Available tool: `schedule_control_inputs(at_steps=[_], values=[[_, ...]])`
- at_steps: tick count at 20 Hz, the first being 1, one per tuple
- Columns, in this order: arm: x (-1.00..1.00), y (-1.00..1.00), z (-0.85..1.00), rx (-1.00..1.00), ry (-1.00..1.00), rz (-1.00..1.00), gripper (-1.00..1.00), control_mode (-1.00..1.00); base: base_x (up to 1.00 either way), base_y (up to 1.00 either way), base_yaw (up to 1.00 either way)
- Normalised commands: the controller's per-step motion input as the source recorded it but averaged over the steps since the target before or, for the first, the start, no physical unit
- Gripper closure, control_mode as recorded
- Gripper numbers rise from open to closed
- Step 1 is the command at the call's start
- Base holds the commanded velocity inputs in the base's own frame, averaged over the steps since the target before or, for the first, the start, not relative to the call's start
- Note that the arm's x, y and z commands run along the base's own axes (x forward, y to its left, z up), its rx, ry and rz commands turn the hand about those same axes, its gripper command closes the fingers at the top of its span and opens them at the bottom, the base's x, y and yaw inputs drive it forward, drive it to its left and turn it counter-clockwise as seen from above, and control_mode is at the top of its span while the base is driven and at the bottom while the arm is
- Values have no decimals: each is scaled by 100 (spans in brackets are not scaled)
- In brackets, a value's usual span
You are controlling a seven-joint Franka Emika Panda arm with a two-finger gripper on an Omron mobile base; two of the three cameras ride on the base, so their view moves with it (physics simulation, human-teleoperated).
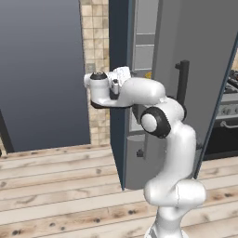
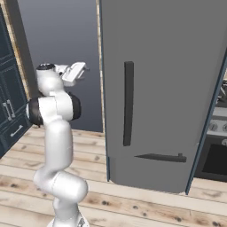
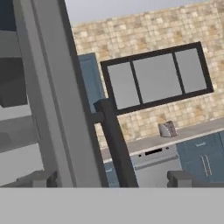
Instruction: Retrieve the fish from the fridge and place it on the saucepan with marinade on the stove.
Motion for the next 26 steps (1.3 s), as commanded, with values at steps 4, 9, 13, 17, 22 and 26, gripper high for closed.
schedule_control_inputs(at_steps=[4,9,13,17,22,26], values=[[30,-1,-21,-6,-9,-24,-100,-100,0,0,0],[37,-7,-11,-3,-8,-28,-100,-100,0,0,0],[30,-37,-3,0,-5,-6,-100,-100,0,0,0],[13,-44,-12,0,-4,3,-100,-100,0,0,0],[14,-40,-10,0,0,9,-100,-100,0,0,0],[18,-27,-14,0,0,10,-100,-100,0,0,0]])
